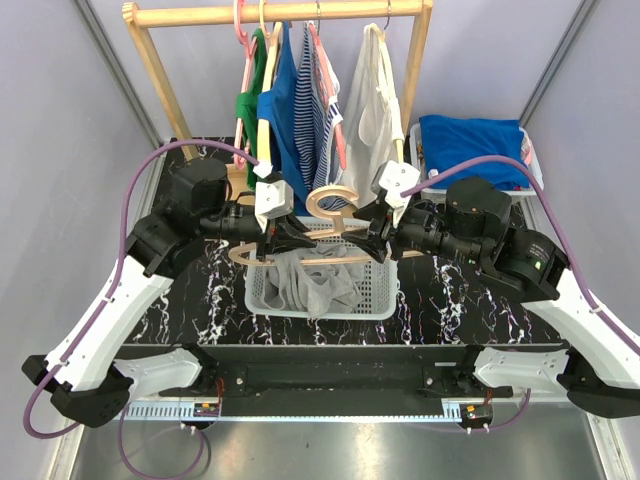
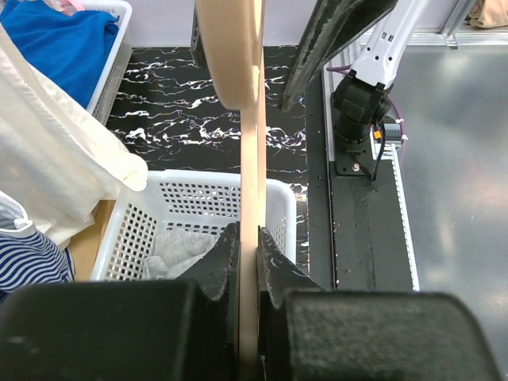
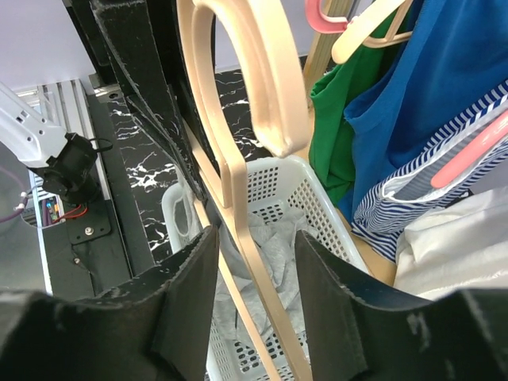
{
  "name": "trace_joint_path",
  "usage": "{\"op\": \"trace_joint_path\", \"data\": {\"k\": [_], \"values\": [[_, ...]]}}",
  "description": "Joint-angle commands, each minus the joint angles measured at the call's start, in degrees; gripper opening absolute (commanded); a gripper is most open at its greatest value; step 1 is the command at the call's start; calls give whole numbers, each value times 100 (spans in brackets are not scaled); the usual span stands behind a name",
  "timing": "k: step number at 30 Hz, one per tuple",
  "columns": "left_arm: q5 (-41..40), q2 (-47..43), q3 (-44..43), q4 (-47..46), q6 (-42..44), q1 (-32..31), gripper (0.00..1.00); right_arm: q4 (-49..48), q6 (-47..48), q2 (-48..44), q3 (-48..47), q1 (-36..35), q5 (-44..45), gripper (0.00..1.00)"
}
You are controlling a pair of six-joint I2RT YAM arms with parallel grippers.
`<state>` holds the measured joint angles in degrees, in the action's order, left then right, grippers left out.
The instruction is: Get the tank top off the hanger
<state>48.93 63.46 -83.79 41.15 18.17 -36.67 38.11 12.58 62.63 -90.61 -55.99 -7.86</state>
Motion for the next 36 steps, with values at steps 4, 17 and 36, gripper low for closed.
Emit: {"op": "trace_joint_path", "data": {"k": [4, 17, 36], "values": [[249, -150, -322, -177, 37, -25, 0, 30, 113, -102, 105, -18, 83, 48], [319, -45, -481, -159, 28, -25, 0, 171, 25, -146, 149, -18, -102, 0], [-673, 35, -367, -186, 748, -16, 50, 337, 87, -998, 430, -9, 1489, 0]]}}
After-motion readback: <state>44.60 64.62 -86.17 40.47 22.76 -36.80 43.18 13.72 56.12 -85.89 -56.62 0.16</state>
